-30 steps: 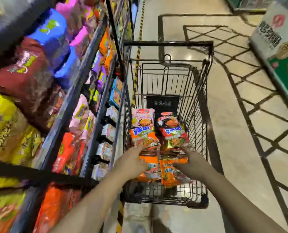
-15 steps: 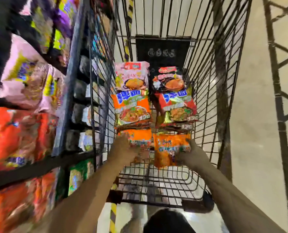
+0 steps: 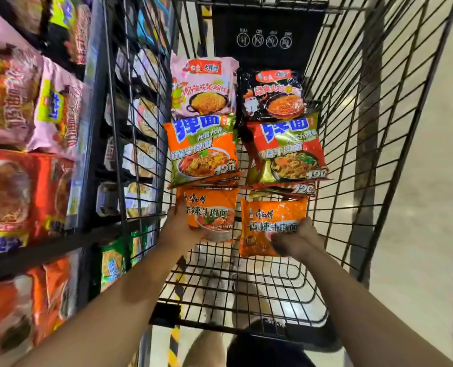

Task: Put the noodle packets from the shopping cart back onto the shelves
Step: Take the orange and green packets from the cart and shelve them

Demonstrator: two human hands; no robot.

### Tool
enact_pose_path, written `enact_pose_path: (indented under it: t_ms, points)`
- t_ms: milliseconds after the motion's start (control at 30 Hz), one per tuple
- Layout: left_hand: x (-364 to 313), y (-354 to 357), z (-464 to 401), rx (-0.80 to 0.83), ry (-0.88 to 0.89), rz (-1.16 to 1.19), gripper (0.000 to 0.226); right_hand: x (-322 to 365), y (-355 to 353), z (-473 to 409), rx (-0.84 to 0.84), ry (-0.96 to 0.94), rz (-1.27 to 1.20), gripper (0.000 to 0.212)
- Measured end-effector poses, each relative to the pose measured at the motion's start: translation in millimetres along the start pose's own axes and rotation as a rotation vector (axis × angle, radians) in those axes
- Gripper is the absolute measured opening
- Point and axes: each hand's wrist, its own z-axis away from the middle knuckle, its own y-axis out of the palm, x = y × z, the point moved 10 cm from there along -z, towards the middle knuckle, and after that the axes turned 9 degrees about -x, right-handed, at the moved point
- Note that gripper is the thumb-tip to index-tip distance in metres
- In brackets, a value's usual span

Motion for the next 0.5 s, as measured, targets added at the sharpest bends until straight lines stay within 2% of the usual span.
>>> enact_pose_path:
  t_ms: [67, 200, 267, 333, 433, 500]
  points:
    - [1, -1, -5, 0.007, -0.01, 0.005, 0.11, -3, 8, -3, 0.0, 0.011, 0.027, 0.107]
    - [-2, 5, -7, 0.085, -0.022, 0.036, 0.101, 5, 2, 5, -0.049, 0.027, 0.052, 0.095]
    - [-1, 6, -10, 0.049, -0.006, 0.044, 0.111, 3, 8, 0, -0.092, 0.026, 0.0, 0.092]
    - [12, 12, -17, -0.012, -0.035, 0.075, 0.11, 16, 3, 13, -0.107, -0.013, -0.073, 0.084]
    - [-5, -1, -5, -0.038, -0.036, 0.23, 0.093, 33, 0, 28, -0.1, -0.045, -0.229, 0.067]
    - [-3, 4, -3, 0.009, -0.083, 0.278, 0.062, 36, 3, 32, -0.08, -0.016, -0.242, 0.062]
